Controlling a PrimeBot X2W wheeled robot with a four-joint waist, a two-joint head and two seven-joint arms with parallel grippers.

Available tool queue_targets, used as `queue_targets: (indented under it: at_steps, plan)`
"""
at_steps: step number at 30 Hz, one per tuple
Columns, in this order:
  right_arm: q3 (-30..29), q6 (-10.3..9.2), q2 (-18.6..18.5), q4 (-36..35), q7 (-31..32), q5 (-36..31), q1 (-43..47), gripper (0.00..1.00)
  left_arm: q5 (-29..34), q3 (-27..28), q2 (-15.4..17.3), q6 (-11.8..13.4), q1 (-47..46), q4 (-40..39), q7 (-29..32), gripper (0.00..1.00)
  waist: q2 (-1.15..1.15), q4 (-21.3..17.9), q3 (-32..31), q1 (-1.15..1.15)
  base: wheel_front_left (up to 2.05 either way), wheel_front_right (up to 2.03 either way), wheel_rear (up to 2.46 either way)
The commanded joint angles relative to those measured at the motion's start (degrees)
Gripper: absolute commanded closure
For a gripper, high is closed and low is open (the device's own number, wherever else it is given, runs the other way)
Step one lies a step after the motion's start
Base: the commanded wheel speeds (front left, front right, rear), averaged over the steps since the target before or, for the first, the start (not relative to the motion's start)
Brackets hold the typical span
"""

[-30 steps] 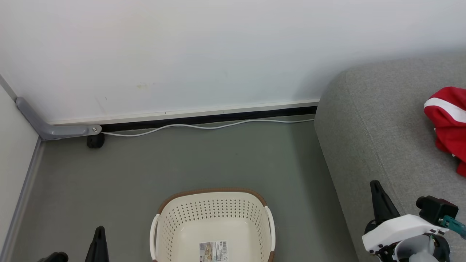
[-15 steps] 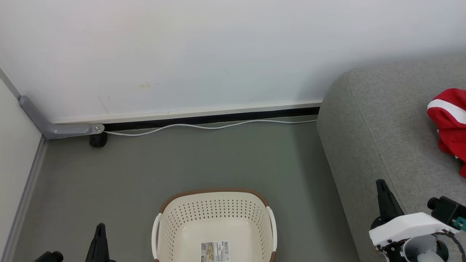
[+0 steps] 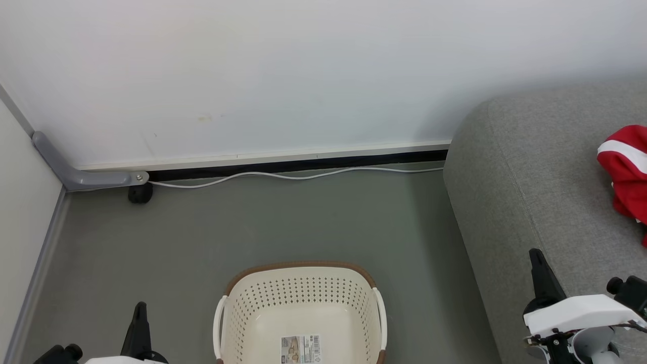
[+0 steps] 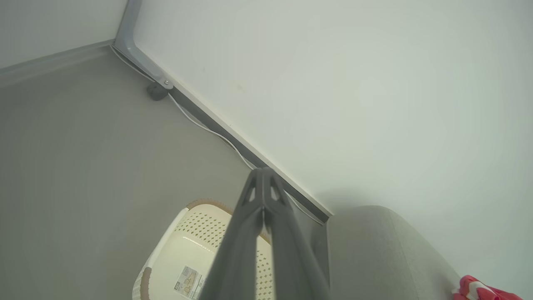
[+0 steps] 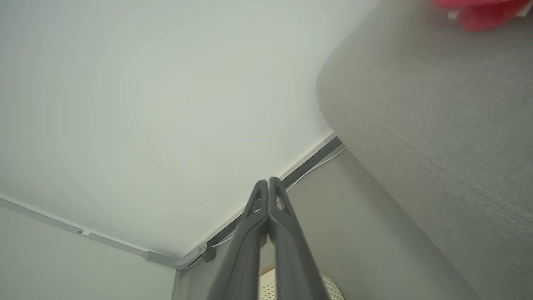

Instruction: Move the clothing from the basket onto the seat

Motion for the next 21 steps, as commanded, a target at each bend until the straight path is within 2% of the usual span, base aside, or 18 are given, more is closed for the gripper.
queue_targets:
  at_steps: [1, 21]
  plan:
    - [0.0, 0.09, -0.3, -2.1, 0.7, 1.9, -0.8, 1.0, -2.1, 0.7, 1.0, -0.5, -3.3, -1.8, 0.3, 1.0, 0.0, 0.1, 0.0, 0.0, 0.0, 0.0, 0.0]
    - [-1.9, 0.11, -0.1, -4.3, 3.8, 13.8, 0.0, 1.0, -14.2, 0.5, 1.1, -1.1, -4.9, -2.7, 3.5, 1.0, 0.0, 0.8, -0.1, 0.0, 0.0, 0.0, 0.0]
